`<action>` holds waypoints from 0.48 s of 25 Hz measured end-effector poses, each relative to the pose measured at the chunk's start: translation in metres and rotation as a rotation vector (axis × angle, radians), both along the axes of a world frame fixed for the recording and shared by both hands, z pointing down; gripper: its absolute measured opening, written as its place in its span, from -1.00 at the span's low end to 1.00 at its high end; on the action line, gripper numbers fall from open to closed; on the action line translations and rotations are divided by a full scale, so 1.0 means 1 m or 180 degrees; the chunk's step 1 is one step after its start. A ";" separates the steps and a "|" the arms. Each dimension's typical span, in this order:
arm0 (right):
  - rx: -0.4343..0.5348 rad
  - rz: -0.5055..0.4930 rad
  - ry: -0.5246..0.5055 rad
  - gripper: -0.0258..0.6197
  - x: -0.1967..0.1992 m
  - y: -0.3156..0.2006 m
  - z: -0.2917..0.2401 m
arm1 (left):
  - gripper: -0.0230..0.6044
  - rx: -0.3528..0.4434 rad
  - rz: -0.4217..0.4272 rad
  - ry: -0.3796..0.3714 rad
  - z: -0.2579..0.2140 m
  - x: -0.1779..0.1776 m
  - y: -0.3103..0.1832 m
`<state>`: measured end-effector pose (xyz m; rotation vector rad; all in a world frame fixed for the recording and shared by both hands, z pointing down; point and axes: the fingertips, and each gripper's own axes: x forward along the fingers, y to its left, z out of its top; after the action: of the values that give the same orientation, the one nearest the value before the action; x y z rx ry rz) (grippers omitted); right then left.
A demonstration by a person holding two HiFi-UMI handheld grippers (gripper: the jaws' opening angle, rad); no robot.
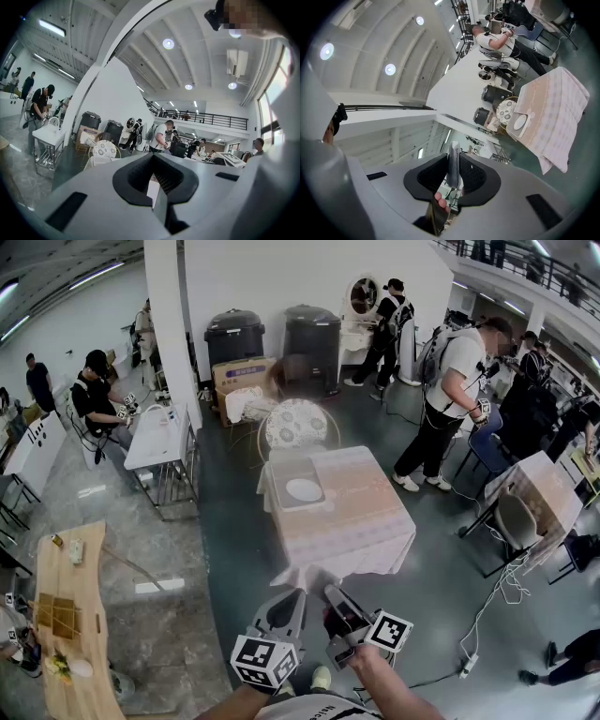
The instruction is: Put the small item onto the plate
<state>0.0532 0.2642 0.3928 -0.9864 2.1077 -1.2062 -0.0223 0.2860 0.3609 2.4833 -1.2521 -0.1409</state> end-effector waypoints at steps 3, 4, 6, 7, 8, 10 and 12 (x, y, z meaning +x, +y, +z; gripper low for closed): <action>0.0009 0.0007 0.0014 -0.64 -0.001 -0.002 0.000 | -0.91 0.0009 0.0005 0.0007 0.000 -0.001 -0.002; 0.0008 0.0010 0.0015 -0.64 -0.001 -0.003 0.000 | -0.91 0.0012 0.0007 0.0008 0.000 -0.001 -0.003; -0.0006 0.0016 0.0009 -0.64 -0.003 -0.003 0.000 | -0.91 0.0011 0.0010 0.0008 0.000 -0.003 -0.003; -0.0017 0.0019 0.0007 -0.64 -0.005 -0.003 0.000 | -0.91 0.0008 0.0012 0.0009 0.000 -0.005 -0.003; -0.0017 0.0019 0.0005 -0.64 -0.007 -0.003 0.000 | -0.91 0.0006 0.0016 0.0011 0.000 -0.006 -0.003; -0.0002 0.0011 0.0011 -0.64 -0.010 -0.003 -0.001 | -0.91 0.0007 0.0027 0.0017 -0.001 -0.008 -0.004; -0.0019 0.0011 -0.0003 -0.64 -0.011 -0.002 0.001 | -0.91 0.0009 0.0033 0.0025 -0.001 -0.011 -0.003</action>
<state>0.0417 0.2623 0.3933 -0.9916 2.1020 -1.2118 -0.0331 0.2831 0.3603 2.4889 -1.2366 -0.1496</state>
